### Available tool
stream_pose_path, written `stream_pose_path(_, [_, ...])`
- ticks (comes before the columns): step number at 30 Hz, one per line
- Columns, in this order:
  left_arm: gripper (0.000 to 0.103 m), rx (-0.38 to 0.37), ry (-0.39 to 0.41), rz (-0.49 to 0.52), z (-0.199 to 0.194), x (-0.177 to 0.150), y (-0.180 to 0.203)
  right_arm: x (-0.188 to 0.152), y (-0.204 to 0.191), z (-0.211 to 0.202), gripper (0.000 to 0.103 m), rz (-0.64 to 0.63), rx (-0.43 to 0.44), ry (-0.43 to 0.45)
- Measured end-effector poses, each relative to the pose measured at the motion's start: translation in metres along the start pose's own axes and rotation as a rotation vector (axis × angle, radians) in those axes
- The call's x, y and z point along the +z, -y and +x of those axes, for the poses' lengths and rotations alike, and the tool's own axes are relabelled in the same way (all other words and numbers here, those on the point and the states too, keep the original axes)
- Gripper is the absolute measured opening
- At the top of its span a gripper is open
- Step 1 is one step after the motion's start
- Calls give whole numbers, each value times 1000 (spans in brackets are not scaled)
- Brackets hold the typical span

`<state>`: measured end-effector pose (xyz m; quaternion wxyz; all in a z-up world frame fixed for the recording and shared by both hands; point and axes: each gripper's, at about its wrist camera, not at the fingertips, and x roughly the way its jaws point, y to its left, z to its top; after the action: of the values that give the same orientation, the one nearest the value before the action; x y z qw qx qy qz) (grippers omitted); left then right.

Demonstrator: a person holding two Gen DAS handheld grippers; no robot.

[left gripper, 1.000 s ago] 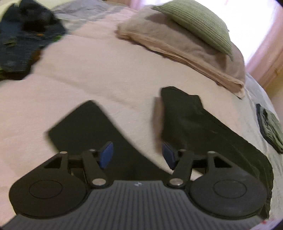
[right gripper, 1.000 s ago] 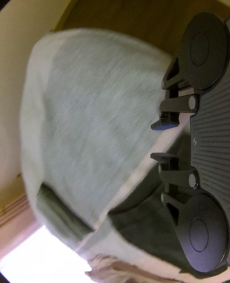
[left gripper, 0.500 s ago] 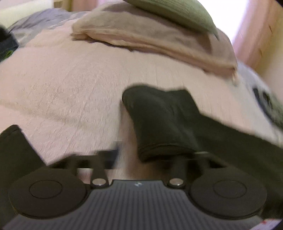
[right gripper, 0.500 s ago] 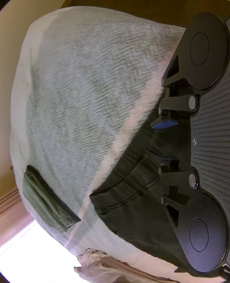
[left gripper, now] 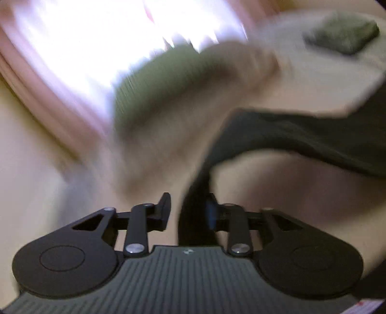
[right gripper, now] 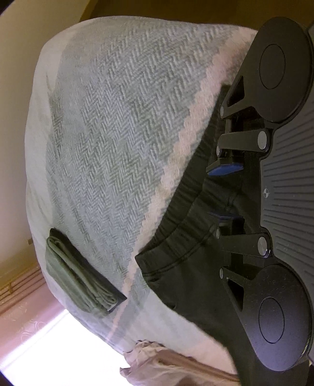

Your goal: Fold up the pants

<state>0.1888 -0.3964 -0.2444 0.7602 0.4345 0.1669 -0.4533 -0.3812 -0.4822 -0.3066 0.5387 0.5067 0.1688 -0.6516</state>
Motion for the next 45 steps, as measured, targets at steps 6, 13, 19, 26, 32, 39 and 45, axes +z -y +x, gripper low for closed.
stream_pose_path(6, [36,-301,-233,-599,28,-92,-60,-7,-12,0,30,-31,-31,-8])
stream_pose_path(13, [68,-254,-186,-638,116,-85,-150,-11,-21,4,30,-23,-86,-7])
stream_pose_path(19, [36,-477,-416,-830,212,-116,-155,-20,-44,15,31,-88,-122,3])
stream_pose_path(26, [13,-161,114,-432,100,-65,-140,-23,-56,17,31,-95,-131,14])
stream_pose_path(32, [40,106,-78,-238,146,-90,-112,-18,-72,23,31,-108,-102,10])
stream_pose_path(39, [41,-58,-248,-588,138,-133,-131,-12,-74,30,31,-187,-42,-27])
stream_pose_path(45, [44,-188,-250,-733,76,-127,-82,7,-75,47,33,-275,55,-66])
